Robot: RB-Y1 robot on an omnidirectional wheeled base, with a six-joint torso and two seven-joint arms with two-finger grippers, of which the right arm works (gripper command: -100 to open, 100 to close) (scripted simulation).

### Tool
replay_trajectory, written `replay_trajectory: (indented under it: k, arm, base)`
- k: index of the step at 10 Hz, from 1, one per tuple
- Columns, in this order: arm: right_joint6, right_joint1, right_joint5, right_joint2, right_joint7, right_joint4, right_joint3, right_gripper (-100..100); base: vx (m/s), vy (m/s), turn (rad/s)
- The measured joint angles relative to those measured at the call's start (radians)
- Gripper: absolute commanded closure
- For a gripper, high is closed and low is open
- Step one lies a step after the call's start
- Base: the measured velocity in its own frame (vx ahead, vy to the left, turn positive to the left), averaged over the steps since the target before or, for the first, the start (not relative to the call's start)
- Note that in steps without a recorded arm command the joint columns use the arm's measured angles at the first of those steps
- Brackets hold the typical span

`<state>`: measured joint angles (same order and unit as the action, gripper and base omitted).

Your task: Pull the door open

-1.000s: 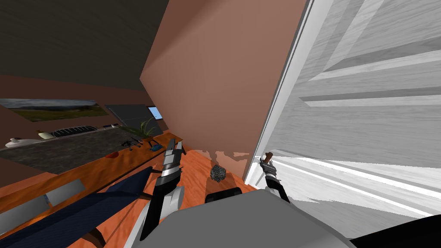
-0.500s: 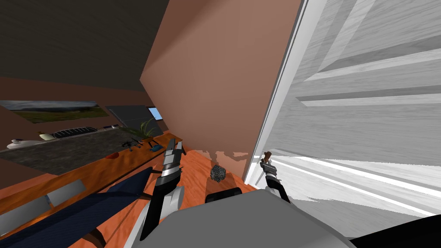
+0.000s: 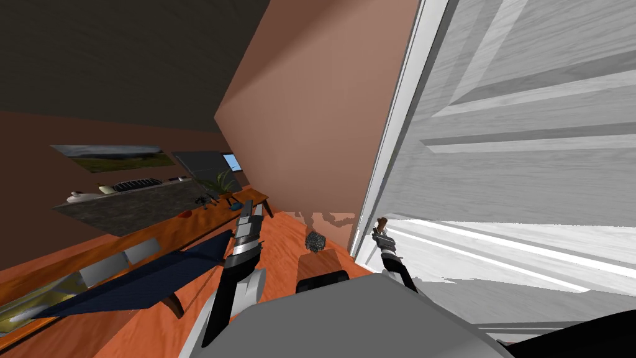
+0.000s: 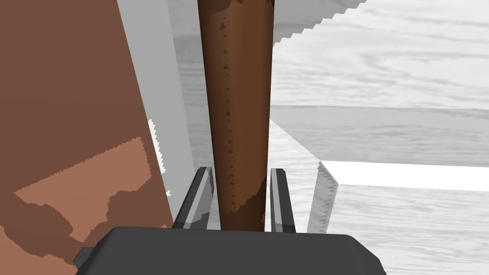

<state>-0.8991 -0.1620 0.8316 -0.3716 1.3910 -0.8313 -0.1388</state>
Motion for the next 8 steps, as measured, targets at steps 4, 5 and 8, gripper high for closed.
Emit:
replay_trajectory:
  k: [4,5,8]
  arm:
    - [0.009,-0.028,-0.025,-0.021,0.021,-0.053,-0.047,100]
    - [0.012,-0.03,-0.026,-0.019,0.022,-0.053,-0.051,100]
    - [0.003,-0.044,-0.045,-0.035,0.037,-0.079,-0.083,100]
  base:
    - [-0.195,0.015,0.049]
    - [-0.146,-0.001,0.048]
    - [-0.251,-0.017,0.064]
